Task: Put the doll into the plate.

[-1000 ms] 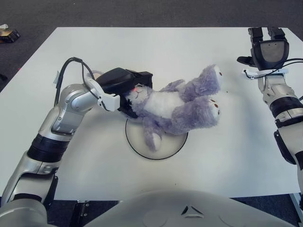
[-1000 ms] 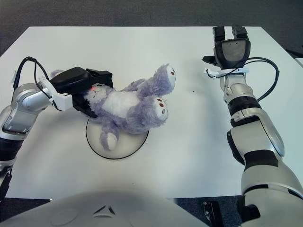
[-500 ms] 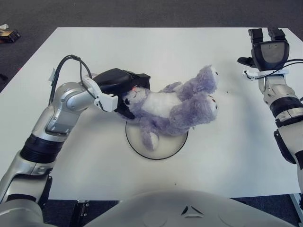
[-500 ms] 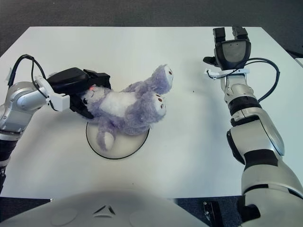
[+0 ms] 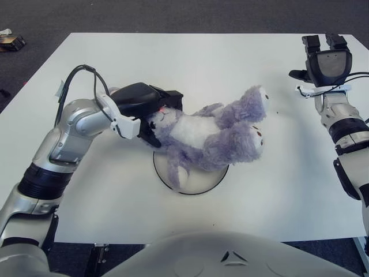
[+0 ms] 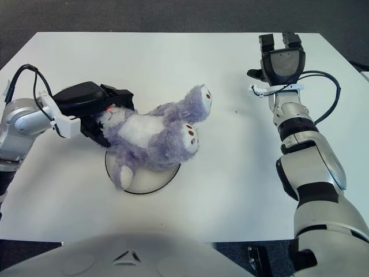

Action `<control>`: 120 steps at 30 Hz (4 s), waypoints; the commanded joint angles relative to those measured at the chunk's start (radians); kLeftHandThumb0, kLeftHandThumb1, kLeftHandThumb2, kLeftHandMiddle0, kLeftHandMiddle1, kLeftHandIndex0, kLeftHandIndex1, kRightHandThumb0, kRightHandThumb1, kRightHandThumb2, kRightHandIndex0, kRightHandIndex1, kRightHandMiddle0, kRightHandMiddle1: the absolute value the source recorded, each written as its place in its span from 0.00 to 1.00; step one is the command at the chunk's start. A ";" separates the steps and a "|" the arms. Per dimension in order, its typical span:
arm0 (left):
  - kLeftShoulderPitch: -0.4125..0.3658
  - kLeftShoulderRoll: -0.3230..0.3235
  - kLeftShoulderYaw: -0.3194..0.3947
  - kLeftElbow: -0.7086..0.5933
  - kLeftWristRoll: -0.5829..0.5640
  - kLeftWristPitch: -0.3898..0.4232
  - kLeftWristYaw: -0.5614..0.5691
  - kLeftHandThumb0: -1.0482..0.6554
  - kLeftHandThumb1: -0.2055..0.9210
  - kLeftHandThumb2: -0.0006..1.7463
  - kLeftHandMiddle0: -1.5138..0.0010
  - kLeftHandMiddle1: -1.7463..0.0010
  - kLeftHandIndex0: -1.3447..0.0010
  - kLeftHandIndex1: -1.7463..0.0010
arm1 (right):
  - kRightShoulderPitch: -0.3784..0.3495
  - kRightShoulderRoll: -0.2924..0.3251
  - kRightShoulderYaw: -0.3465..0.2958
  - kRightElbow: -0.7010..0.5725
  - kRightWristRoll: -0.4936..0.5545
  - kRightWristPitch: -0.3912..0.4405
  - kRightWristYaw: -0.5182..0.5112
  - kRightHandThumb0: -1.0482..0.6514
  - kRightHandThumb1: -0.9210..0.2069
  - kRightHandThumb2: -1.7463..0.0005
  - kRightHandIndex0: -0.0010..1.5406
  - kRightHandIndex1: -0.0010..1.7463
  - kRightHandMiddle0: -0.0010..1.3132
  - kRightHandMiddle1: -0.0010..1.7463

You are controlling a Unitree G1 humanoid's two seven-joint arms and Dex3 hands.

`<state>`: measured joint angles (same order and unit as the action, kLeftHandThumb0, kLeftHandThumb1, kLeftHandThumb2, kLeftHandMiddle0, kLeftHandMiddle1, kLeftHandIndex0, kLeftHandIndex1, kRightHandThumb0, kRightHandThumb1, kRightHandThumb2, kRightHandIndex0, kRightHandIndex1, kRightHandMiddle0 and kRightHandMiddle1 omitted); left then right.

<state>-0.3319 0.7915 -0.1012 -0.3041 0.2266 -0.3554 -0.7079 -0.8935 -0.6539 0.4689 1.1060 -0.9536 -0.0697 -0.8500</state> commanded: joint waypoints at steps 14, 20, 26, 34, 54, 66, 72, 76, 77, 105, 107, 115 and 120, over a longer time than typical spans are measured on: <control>-0.002 0.011 0.051 0.024 -0.226 -0.023 -0.066 0.27 0.92 0.00 0.59 0.95 0.73 0.85 | -0.024 -0.010 0.004 0.008 0.015 -0.001 0.017 0.30 0.00 0.83 0.34 0.00 0.21 0.32; -0.012 -0.013 0.061 0.012 -0.300 0.061 -0.068 0.27 0.92 0.00 0.65 0.99 0.76 0.93 | -0.023 -0.008 0.007 0.009 0.014 -0.001 0.025 0.30 0.00 0.83 0.34 0.00 0.22 0.31; -0.015 -0.005 0.064 -0.004 -0.322 0.119 -0.086 0.25 0.94 0.01 0.76 1.00 0.81 0.97 | -0.019 -0.006 0.011 0.010 0.013 0.000 0.028 0.30 0.00 0.83 0.34 0.00 0.22 0.31; -0.018 -0.009 0.070 -0.012 -0.333 0.163 -0.099 0.19 0.99 0.03 0.81 1.00 0.83 0.99 | -0.019 -0.007 0.016 0.011 0.014 0.000 0.029 0.30 0.00 0.83 0.34 0.00 0.23 0.32; -0.010 -0.184 0.180 0.170 -0.294 0.206 0.159 0.30 1.00 0.08 0.62 0.98 0.56 0.94 | -0.004 -0.013 0.007 0.001 0.037 -0.050 0.049 0.31 0.00 0.84 0.34 0.00 0.22 0.33; 0.015 -0.414 0.232 0.224 -0.233 0.208 0.486 0.52 1.00 0.03 0.45 0.70 0.53 0.58 | 0.072 0.049 -0.103 -0.102 0.249 -0.288 0.135 0.34 0.00 0.84 0.39 0.16 0.23 0.38; -0.003 -0.494 0.243 0.317 -0.246 0.123 0.560 0.60 0.99 0.05 0.49 0.43 0.59 0.32 | 0.101 0.086 -0.168 -0.169 0.339 -0.311 0.183 0.35 0.00 0.82 0.31 0.44 0.23 0.51; -0.085 -0.536 0.275 0.553 -0.303 -0.029 0.541 0.61 0.99 0.05 0.50 0.37 0.57 0.32 | 0.146 0.173 -0.286 -0.262 0.565 -0.356 0.339 0.36 0.00 0.81 0.30 0.56 0.24 0.60; -0.110 -0.546 0.283 0.624 -0.321 -0.075 0.535 0.61 1.00 0.05 0.54 0.31 0.55 0.35 | 0.157 0.198 -0.319 -0.287 0.630 -0.370 0.384 0.38 0.00 0.80 0.28 0.70 0.24 0.72; -0.232 -0.644 0.324 0.987 -0.396 -0.263 0.571 0.61 1.00 0.09 0.62 0.18 0.58 0.37 | 0.238 0.403 -0.611 -0.426 1.026 -0.379 0.703 0.41 0.00 0.76 0.39 0.85 0.24 0.94; -0.235 -0.646 0.325 0.997 -0.397 -0.268 0.572 0.61 1.00 0.10 0.63 0.18 0.58 0.36 | 0.246 0.412 -0.624 -0.432 1.042 -0.380 0.719 0.41 0.00 0.76 0.39 0.85 0.24 0.94; -0.241 -0.654 0.330 1.020 -0.410 -0.271 0.566 0.61 1.00 0.11 0.64 0.16 0.60 0.35 | 0.264 0.435 -0.657 -0.445 1.065 -0.379 0.744 0.41 0.00 0.76 0.40 0.85 0.24 0.94; -0.236 -0.672 0.333 1.033 -0.435 -0.267 0.554 0.61 1.00 0.12 0.65 0.15 0.61 0.34 | 0.295 0.453 -0.676 -0.470 1.073 -0.361 0.734 0.41 0.00 0.76 0.40 0.84 0.24 0.94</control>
<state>-0.5555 0.1274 0.2265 0.7161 -0.1926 -0.6202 -0.1381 -0.6262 -0.2110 -0.1902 0.6572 0.1086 -0.4349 -0.1102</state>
